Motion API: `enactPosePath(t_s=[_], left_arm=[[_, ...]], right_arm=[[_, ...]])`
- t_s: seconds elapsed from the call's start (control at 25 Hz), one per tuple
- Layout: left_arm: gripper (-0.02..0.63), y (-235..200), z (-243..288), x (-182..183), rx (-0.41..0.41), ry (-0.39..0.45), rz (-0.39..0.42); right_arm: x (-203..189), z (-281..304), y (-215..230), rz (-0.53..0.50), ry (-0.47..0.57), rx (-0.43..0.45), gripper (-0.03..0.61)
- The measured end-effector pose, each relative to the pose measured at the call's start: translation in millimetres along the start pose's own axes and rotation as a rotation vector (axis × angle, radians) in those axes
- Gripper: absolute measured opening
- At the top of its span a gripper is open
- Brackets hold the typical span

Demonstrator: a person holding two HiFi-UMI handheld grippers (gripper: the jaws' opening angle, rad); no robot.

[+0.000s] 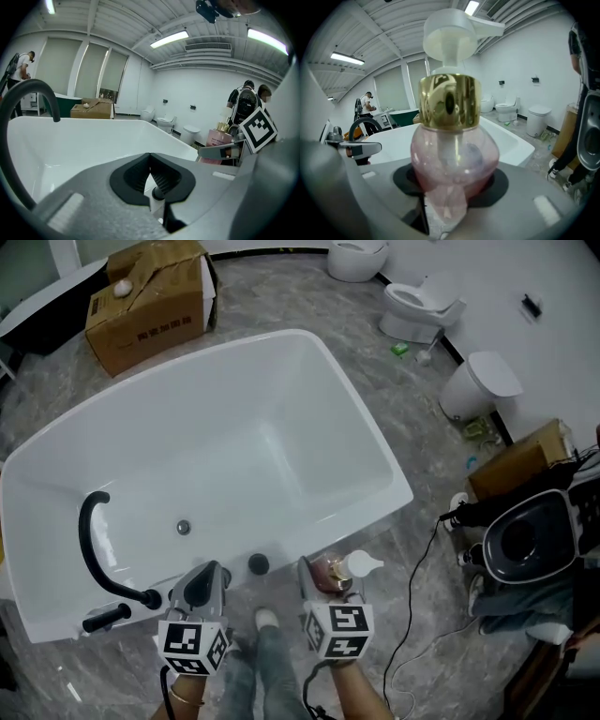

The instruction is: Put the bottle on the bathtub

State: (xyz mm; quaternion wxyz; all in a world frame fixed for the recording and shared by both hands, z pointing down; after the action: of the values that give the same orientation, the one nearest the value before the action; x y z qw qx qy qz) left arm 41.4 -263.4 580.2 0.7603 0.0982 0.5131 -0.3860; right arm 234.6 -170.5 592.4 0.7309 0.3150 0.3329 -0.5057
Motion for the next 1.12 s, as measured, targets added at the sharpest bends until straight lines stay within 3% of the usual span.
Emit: enactPosePath(t_s=[1.12], left_arm=[[0.009, -43.8, 13.3, -8.8, 0.086, 0.011, -0.055]], right_arm=[[0.6, 84.4, -6.6, -0.071, -0.019, 0.028, 0.218]])
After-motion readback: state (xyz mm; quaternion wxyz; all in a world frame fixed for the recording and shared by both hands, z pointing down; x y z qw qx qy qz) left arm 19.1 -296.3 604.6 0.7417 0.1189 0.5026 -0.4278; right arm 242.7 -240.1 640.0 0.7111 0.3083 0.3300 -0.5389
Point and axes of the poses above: the fingertips, and each gripper's own axes: z forward along the fingers, y to its right, x out of its top, the point moved 4 cm from there along -z, backward along the fingers, and after that the axes turned 2 degrees about -z, right-handed, at the moved point
